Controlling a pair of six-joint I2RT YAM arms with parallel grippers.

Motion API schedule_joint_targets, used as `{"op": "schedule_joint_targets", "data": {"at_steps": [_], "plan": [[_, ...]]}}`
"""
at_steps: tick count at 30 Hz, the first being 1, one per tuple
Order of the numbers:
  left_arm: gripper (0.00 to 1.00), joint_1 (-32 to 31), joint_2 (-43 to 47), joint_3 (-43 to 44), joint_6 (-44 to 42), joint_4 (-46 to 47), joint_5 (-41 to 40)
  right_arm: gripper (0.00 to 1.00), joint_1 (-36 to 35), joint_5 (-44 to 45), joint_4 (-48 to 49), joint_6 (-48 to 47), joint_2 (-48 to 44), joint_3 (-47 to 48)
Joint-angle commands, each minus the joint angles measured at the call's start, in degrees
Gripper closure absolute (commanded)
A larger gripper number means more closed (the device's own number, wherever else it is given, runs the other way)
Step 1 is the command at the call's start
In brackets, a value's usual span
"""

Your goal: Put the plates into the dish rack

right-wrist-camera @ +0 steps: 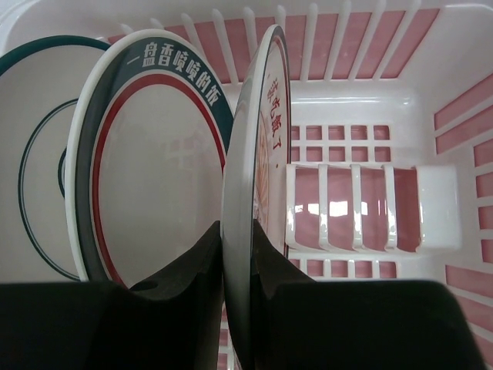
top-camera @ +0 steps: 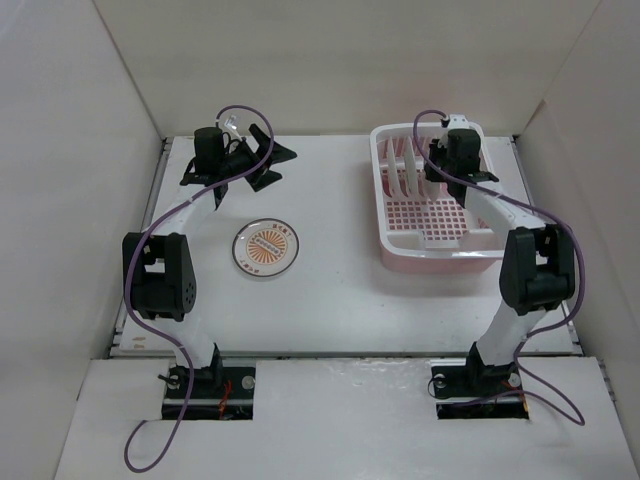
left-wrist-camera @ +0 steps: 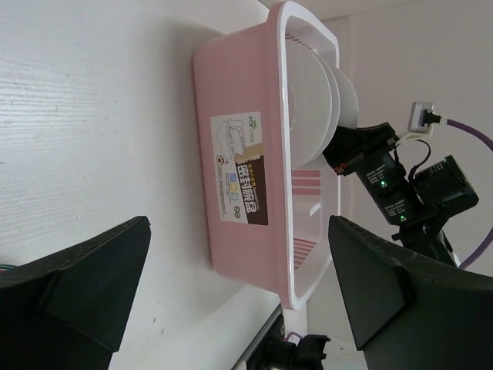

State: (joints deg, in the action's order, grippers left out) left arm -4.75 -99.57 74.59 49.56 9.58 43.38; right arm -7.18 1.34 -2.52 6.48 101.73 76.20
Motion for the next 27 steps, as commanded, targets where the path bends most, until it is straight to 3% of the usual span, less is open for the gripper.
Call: {"op": "schedule_joint_targets", "data": {"at_steps": [1,10,11,17,27], "plan": [[0.00,0.27,2.71,0.91,-1.22,1.40,1.45,0.93,0.06,0.41,0.85,0.46,0.13,2.46],[0.00,0.27,2.71,0.91,-1.22,1.40,1.98,0.84,0.06,0.41,0.33,0.46,1.18,3.60],[0.00,0.27,2.71,0.91,-1.22,1.40,1.98,0.78,0.06,0.41,0.33,0.46,1.19,4.12],[0.00,0.27,2.19,0.91,-1.22,1.40,2.50,0.68,0.06,-0.11,-0.82,0.46,1.19,5.18],[0.00,0.27,1.66,0.91,-1.22,1.40,3.03,0.59,0.06,-0.64,-0.82,-0.06,0.66,5.18]]}}
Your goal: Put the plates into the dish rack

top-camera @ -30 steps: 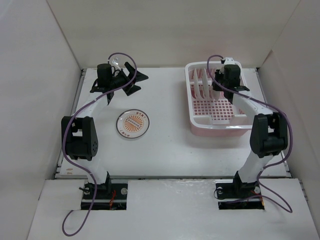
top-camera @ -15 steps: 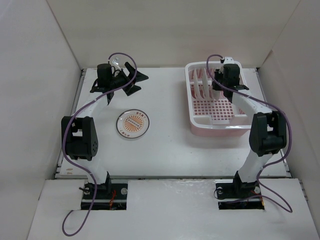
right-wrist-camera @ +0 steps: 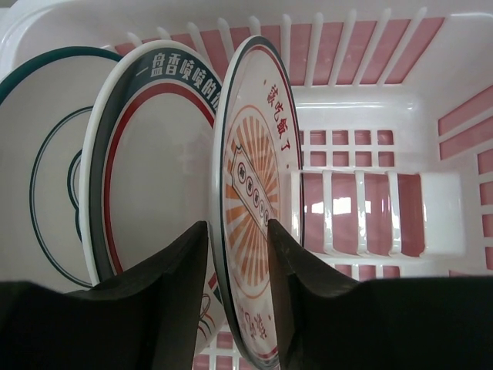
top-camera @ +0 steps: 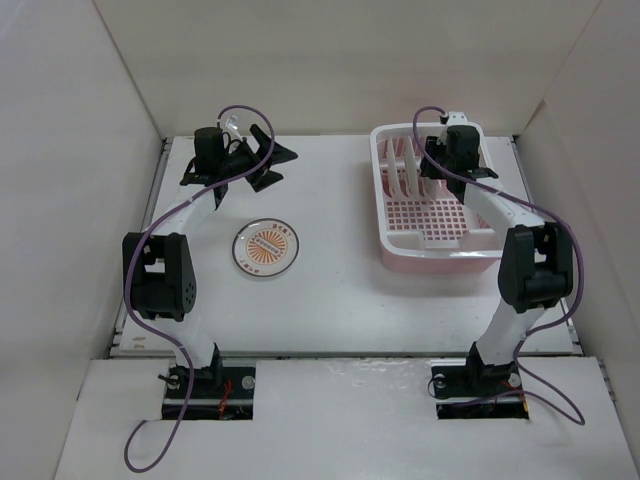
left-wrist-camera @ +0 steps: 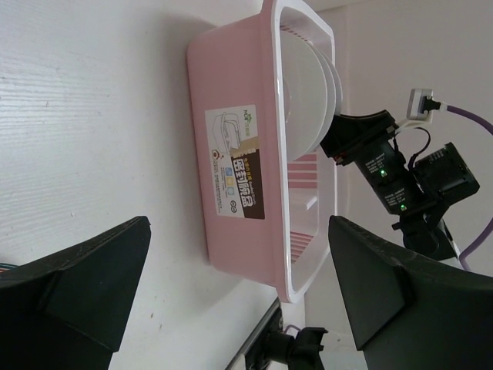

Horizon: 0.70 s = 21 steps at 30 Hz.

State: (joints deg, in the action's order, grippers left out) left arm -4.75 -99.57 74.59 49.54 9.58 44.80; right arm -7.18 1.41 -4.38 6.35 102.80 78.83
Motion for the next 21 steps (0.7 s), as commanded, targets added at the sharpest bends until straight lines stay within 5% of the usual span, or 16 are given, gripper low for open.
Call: {"op": "schedule_joint_targets", "data": {"at_steps": [1,8,21], "plan": [[0.00,0.27,1.66,0.91,-1.20,1.40,1.61,0.57,0.06,-0.71,1.04,0.07,-0.41,2.56],[0.00,0.27,1.66,0.91,-1.20,1.93,1.61,0.49,0.06,-0.71,1.04,0.59,-2.87,3.08],[0.00,0.27,0.52,1.43,-2.87,-0.36,-1.28,0.47,0.06,2.55,-2.38,0.59,-5.86,5.99]]}}
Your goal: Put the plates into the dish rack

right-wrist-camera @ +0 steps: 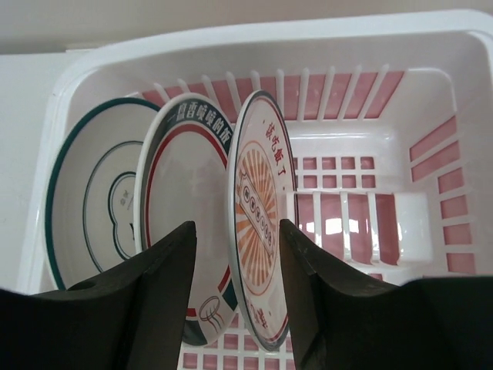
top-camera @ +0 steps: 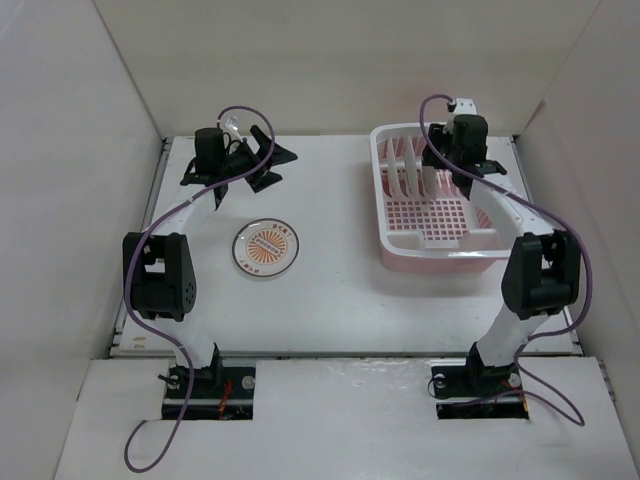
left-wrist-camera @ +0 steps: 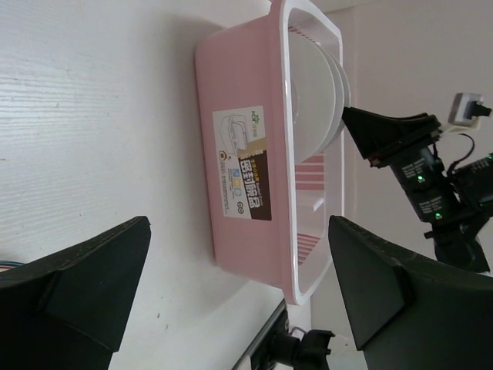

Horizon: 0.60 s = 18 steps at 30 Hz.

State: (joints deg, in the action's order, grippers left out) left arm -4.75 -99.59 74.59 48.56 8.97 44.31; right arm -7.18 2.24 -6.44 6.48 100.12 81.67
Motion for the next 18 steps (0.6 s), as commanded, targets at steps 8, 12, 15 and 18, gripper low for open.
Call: {"op": "schedule_joint_targets", "data": {"at_steps": [8,12,15,18], "plan": [[0.00,-0.87,0.09,6.80,-8.47,-14.93,-15.81,0.32,0.06,7.85,-2.26,0.46,-8.18,6.57],[0.00,-1.93,5.62,5.31,-7.25,-17.40,-23.19,0.17,0.06,9.19,-2.26,-0.06,-12.65,6.57],[0.00,-0.26,12.21,0.84,-6.20,-18.55,-27.25,0.00,0.06,6.65,-2.26,-0.06,-17.05,6.57],[0.00,2.90,18.37,-2.68,-7.15,-22.93,-29.45,0.00,0.06,3.05,-2.26,-0.59,-20.12,6.57]]}}
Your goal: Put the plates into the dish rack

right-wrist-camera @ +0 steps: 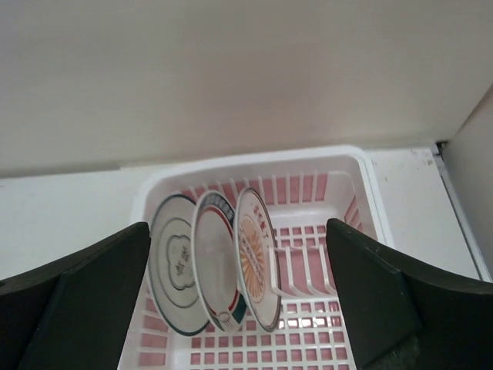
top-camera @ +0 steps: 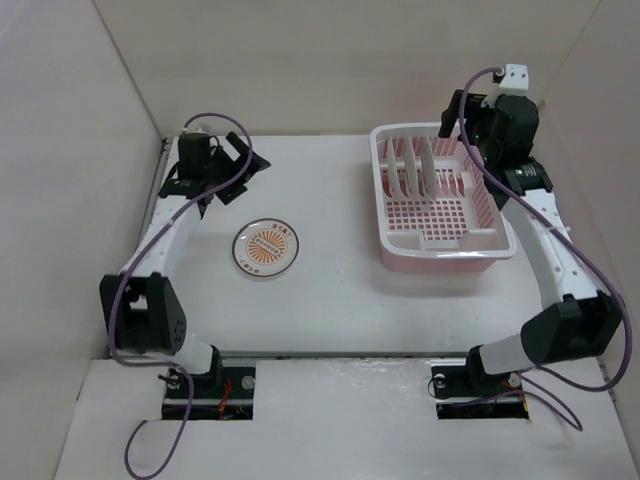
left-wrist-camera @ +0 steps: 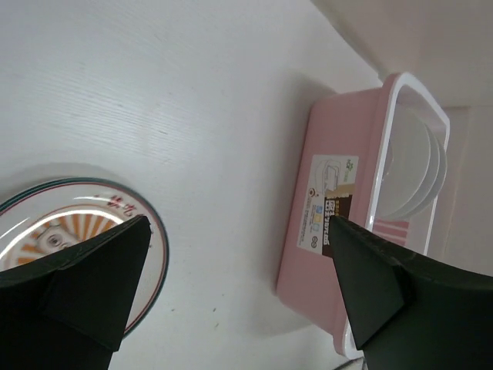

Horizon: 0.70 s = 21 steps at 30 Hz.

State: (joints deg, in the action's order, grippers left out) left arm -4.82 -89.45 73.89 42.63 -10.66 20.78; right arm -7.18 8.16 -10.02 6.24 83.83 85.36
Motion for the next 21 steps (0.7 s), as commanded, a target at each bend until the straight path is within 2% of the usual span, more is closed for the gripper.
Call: {"op": "schedule_joint_targets", "data": {"at_steps": [1,4,9,12,21], "plan": [[0.00,2.97,9.63,-2.51,-2.45,-6.36,-6.88,0.00,0.06,-6.20,1.32,-0.35,-4.37,2.88],[0.00,3.68,15.78,-7.16,-2.99,-7.98,-7.68,0.00,-0.46,-10.87,1.32,-0.88,-5.52,3.40],[0.00,3.68,29.38,-21.04,4.45,-6.31,-7.23,0.00,-2.57,-17.12,1.32,-0.88,-5.52,4.11],[0.00,3.68,33.27,-28.43,7.72,-6.83,-9.96,0.00,-3.27,-17.66,1.32,-0.88,-5.52,4.11],[0.00,3.15,32.77,-42.32,13.52,-1.04,-11.80,0.00,-6.36,-19.41,3.08,-1.49,-5.52,2.97]]}}
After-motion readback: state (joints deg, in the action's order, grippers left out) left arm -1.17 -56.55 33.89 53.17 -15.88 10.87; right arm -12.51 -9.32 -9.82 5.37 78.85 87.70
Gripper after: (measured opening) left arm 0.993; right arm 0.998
